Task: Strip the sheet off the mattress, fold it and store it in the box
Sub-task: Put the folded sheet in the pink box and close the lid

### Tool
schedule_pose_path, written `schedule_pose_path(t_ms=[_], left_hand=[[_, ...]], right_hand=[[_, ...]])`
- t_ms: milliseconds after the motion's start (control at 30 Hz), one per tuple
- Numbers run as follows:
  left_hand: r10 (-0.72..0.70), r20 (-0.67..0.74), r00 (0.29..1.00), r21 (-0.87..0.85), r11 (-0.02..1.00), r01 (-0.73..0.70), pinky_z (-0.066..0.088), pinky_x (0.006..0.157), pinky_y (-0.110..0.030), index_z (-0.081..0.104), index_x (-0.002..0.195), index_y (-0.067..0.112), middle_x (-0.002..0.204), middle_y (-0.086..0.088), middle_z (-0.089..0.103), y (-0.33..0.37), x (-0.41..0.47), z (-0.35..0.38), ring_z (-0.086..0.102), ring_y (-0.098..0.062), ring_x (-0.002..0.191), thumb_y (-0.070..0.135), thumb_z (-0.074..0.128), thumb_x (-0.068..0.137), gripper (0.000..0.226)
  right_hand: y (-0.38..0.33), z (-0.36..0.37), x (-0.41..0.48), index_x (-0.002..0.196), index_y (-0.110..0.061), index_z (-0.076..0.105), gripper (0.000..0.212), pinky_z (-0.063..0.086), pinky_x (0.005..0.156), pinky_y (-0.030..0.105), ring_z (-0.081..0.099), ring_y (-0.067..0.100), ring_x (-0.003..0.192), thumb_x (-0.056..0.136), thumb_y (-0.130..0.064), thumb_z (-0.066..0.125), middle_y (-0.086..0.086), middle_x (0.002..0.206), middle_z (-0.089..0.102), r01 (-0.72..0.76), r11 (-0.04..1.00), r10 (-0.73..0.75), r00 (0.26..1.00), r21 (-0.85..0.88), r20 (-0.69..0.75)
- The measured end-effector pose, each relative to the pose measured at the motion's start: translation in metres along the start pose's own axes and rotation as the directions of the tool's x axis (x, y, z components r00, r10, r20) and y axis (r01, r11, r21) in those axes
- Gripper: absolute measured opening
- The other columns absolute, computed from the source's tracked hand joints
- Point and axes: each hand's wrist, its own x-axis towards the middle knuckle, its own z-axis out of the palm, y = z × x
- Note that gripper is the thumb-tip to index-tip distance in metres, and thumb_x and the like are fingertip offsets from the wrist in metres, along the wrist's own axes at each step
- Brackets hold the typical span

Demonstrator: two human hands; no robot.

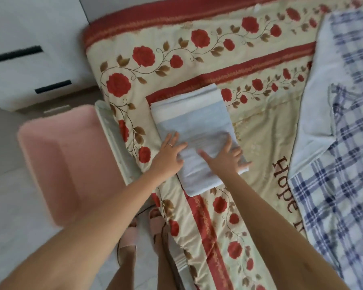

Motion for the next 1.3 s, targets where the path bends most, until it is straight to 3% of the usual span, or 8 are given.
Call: schedule_pose_path(t_ms=[200, 467, 667, 767, 900, 1067, 1200, 1300], left_hand=[[-0.348, -0.083, 0.934, -0.506, 0.822, 0.262, 0.026, 0.102, -0.026, 0.039, 0.131, 0.027, 0.143, -0.009, 0.018, 0.020, -0.012, 0.032, 0.023, -0.026, 0.132, 0.019, 0.074, 0.078, 0.063], [-0.355, -0.199, 0.913, -0.496, 0.840, 0.219, 0.026, 0.088, -0.028, 0.035, 0.111, 0.026, 0.118, 0.001, 0.035, 0.011, 0.012, 0.043, 0.029, -0.021, 0.116, 0.019, 0.075, 0.074, 0.055], [-0.286, -0.159, 0.945, -0.697, 0.711, 0.098, 0.034, 0.083, -0.011, 0.041, 0.109, 0.026, 0.111, 0.011, 0.043, -0.012, -0.010, 0.010, 0.045, -0.012, 0.111, 0.010, 0.076, 0.073, 0.053], [-0.242, -0.155, 0.958, -0.729, 0.682, 0.054, 0.046, 0.091, -0.033, 0.042, 0.097, 0.039, 0.111, 0.014, 0.047, -0.028, -0.033, -0.020, 0.051, -0.014, 0.108, 0.016, 0.075, 0.073, 0.046], [-0.312, -0.230, 0.922, -0.798, 0.603, 0.005, 0.052, 0.071, -0.031, 0.045, 0.093, 0.033, 0.106, 0.008, 0.054, -0.086, -0.093, -0.075, 0.060, -0.005, 0.091, 0.012, 0.077, 0.073, 0.043], [-0.428, -0.263, 0.865, -0.807, 0.588, 0.045, 0.048, 0.075, -0.011, 0.046, 0.097, 0.027, 0.106, 0.012, 0.054, -0.166, -0.159, -0.128, 0.057, 0.007, 0.090, 0.040, 0.077, 0.054, 0.054], [-0.526, -0.276, 0.804, -0.815, 0.572, 0.094, 0.042, 0.074, -0.005, 0.043, 0.102, 0.021, 0.105, 0.013, 0.048, -0.241, -0.176, -0.144, 0.051, -0.002, 0.093, 0.008, 0.078, 0.074, 0.047], [-0.621, -0.223, 0.751, -0.843, 0.510, 0.172, 0.044, 0.085, -0.021, 0.038, 0.106, 0.023, 0.110, 0.004, 0.046, -0.291, -0.170, -0.134, 0.050, -0.013, 0.100, 0.006, 0.074, 0.078, 0.048]], right_hand=[[0.012, -0.013, 0.033, 0.150, -0.011, -0.011, 0.136, 0.030, 0.109, 0.048, 0.033, 0.040, 0.134, 0.059, -0.079, 0.064, 0.026, 0.149, 0.022, 0.039, 0.991, -0.043, 0.999, 0.127, 0.026], [0.021, -0.016, 0.055, 0.147, -0.017, 0.020, 0.115, 0.042, 0.098, 0.043, 0.050, 0.032, 0.123, 0.060, -0.064, 0.078, 0.005, 0.137, 0.049, 0.027, 0.919, -0.053, 0.997, 0.393, 0.057], [0.017, -0.045, 0.027, 0.122, -0.013, 0.059, 0.084, 0.055, 0.086, 0.043, 0.070, 0.025, 0.096, 0.053, -0.053, 0.086, 0.005, 0.107, 0.072, -0.185, 0.728, -0.220, 0.849, 0.660, 0.480], [0.002, -0.035, -0.012, 0.119, -0.013, 0.060, 0.058, 0.058, 0.076, 0.038, 0.070, 0.024, 0.096, 0.070, -0.039, 0.078, 0.006, 0.107, 0.072, -0.184, 0.633, -0.312, 0.829, 0.752, 0.464], [-0.068, -0.010, -0.074, 0.112, -0.013, 0.064, 0.036, 0.058, 0.074, 0.034, 0.071, 0.021, 0.092, 0.081, -0.030, 0.071, 0.005, 0.103, 0.073, -0.086, 0.623, -0.394, 0.825, 0.777, 0.406], [-0.168, 0.011, -0.124, 0.095, -0.020, 0.067, 0.023, 0.054, 0.059, 0.018, 0.071, 0.009, 0.074, 0.079, -0.033, 0.075, -0.003, 0.089, 0.074, 0.113, 0.682, -0.474, 0.821, 0.722, 0.319], [-0.247, 0.050, -0.135, 0.088, -0.022, 0.065, 0.014, 0.055, 0.060, 0.021, 0.070, 0.009, 0.072, 0.081, -0.030, 0.074, -0.003, 0.088, 0.072, 0.211, 0.698, -0.535, 0.789, 0.684, 0.302], [-0.287, 0.092, -0.125, 0.096, -0.018, 0.064, 0.020, 0.058, 0.076, 0.034, 0.069, 0.021, 0.086, 0.082, -0.030, 0.073, 0.004, 0.099, 0.070, 0.235, 0.726, -0.535, 0.783, 0.646, 0.318]])
